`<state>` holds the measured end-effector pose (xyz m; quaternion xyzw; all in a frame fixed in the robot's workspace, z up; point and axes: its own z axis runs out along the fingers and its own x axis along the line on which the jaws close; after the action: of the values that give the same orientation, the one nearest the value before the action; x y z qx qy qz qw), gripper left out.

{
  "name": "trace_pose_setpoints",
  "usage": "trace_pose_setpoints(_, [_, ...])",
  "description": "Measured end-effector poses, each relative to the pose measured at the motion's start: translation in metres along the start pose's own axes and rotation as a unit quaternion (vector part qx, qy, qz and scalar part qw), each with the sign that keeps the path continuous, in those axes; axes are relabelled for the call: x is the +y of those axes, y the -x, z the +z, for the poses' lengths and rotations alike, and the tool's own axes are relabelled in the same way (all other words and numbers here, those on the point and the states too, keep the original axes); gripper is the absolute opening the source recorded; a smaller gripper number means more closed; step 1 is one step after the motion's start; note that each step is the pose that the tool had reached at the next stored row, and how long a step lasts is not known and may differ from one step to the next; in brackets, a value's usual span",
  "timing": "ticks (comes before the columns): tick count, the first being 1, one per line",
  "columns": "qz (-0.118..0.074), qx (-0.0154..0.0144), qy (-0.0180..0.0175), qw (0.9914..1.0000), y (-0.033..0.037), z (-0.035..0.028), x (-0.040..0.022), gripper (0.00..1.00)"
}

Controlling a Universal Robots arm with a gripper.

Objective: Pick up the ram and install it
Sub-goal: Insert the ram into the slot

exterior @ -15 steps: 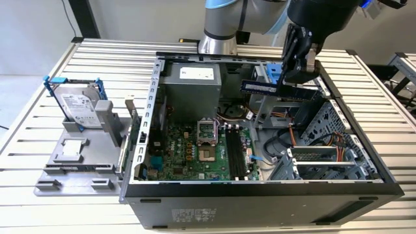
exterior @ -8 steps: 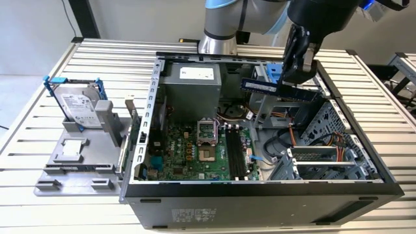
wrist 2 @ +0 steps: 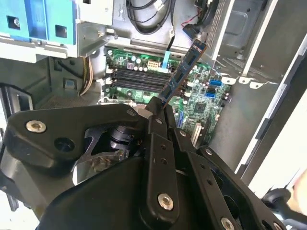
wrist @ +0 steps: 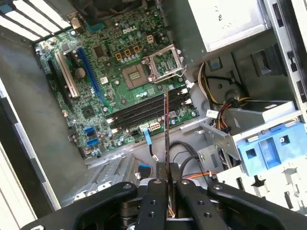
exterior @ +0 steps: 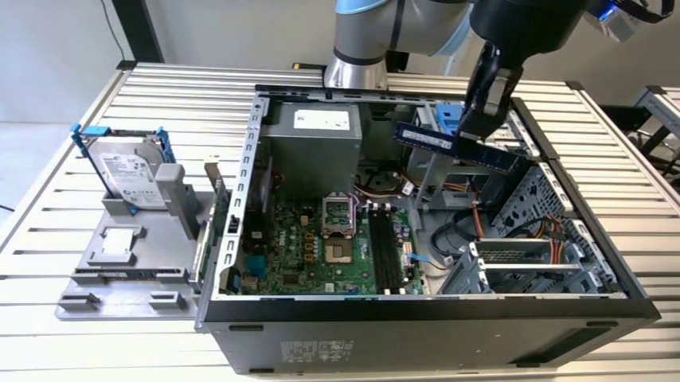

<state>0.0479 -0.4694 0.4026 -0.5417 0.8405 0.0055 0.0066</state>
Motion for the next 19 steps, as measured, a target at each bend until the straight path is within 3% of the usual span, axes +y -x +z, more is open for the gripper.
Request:
trace_pose_setpoints(5, [0.037,-0.0001,-0.0006,0.99933,0.0000,0.0000,0.0000,0.00])
trace_pose_setpoints(9, [0.067,-0.0001,-0.0011,0.99775,0.0000,0.0000,0.0000,0.00])
trace_pose_setpoints(13, [0.097,-0.0002,-0.0015,0.99526,0.0000,0.0000,0.0000,0.00])
trace_pose_setpoints(19, [0.140,-0.0002,-0.0022,0.99017,0.0000,0.0000,0.0000,0.00])
